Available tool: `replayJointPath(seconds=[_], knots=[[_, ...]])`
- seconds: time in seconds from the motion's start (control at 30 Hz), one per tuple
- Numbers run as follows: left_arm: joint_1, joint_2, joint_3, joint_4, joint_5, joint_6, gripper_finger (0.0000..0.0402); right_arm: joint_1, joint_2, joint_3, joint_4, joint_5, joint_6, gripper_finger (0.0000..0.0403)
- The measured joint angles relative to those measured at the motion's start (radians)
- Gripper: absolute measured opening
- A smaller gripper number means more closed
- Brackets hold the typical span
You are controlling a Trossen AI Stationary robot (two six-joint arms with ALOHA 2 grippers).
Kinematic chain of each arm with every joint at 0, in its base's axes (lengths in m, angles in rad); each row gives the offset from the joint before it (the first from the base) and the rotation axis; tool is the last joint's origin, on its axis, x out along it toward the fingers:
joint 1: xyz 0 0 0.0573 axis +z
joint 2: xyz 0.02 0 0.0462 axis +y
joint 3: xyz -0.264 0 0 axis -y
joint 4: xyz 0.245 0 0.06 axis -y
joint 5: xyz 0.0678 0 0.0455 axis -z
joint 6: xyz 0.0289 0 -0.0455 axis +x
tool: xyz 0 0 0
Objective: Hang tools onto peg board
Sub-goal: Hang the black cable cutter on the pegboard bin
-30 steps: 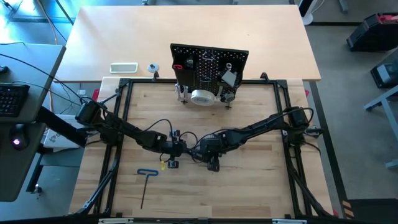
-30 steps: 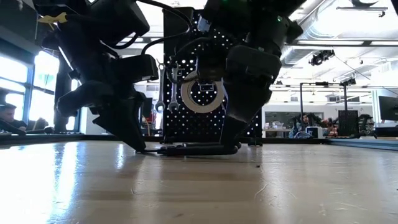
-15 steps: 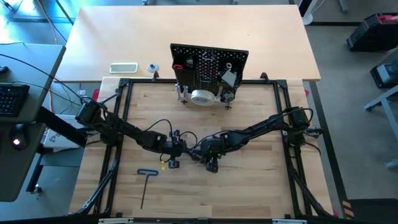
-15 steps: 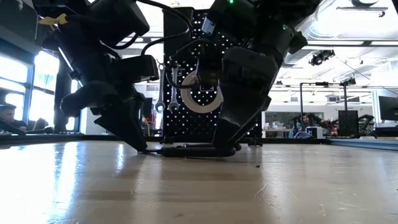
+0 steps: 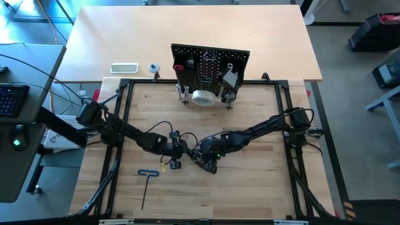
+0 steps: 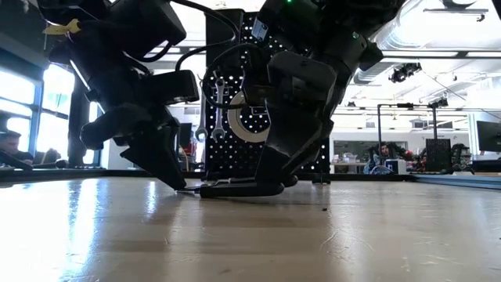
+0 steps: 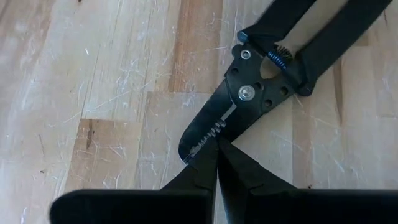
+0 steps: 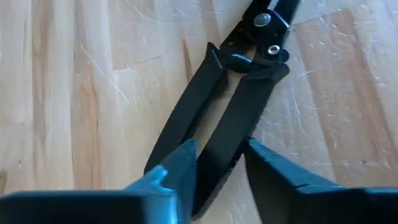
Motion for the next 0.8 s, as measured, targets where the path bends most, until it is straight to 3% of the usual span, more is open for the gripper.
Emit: replayJointPath(seconds=[0.2, 0.27, 0.6, 0.8], knots=[[-0.001, 0.0, 0.0, 0.002, -0.017, -0.001, 0.0001, 0.0, 0.0, 0.001, 0.01, 0.001, -0.014, 0.0023], [-0.001, 0.0, 0.0, 0.002, -0.022, 0.0, 0.0, 0.001, -0.001, 0.001, 0.017, -0.003, -0.019, 0.0006], [-0.01, 0.0, 0.0, 0.0, -0.021, 0.0, 0.0, 0.003, -0.029, 0.001, -0.044, 0.0, -0.02, 0.0029], [-0.014, 0.0, 0.001, -0.002, -0.02, 0.0, 0.0, 0.016, -0.112, 0.001, -0.195, 0.045, -0.031, 0.0131]])
